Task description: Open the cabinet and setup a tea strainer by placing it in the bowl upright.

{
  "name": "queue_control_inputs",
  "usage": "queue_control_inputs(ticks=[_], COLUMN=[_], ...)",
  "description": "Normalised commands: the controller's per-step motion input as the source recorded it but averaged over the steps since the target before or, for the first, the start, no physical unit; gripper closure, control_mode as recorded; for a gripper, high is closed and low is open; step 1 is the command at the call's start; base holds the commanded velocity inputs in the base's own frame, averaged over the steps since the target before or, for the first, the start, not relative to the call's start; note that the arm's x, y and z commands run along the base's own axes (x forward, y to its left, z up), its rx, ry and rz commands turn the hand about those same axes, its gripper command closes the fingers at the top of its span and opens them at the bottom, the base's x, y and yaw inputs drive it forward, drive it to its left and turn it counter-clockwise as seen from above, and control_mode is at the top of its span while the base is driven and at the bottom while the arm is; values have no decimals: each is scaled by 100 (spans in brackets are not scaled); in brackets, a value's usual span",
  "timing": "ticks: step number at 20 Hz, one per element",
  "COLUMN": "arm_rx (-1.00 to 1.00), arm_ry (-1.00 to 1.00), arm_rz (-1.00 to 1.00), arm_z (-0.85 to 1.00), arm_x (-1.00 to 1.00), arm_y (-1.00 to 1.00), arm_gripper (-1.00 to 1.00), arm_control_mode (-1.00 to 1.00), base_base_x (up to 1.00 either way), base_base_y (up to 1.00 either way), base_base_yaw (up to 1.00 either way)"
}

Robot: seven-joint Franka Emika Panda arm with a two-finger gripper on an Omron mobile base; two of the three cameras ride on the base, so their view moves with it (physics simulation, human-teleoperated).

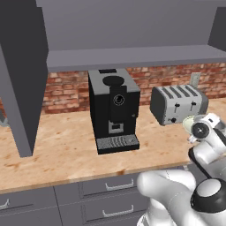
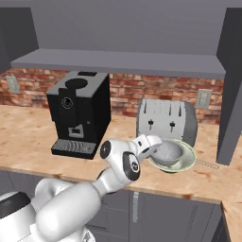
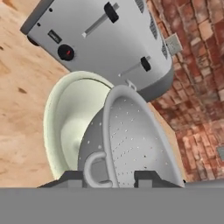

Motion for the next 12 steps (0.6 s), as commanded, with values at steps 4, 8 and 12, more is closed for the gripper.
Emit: queue_control_inputs(ticks=[4,8,12], arm_rx=[0,0,0], arm_ry=[9,9,9], arm_rz=[0,0,0], arm_z=[-1,0,-4], arm_x=[31,32,27], arm_y=[0,0,-3], arm_gripper=[100,100,100], arm_control_mode=[-100,-100,-100], base_base_x=[0,0,0], base_base_y=[0,0,0], base_base_yaw=[0,0,0])
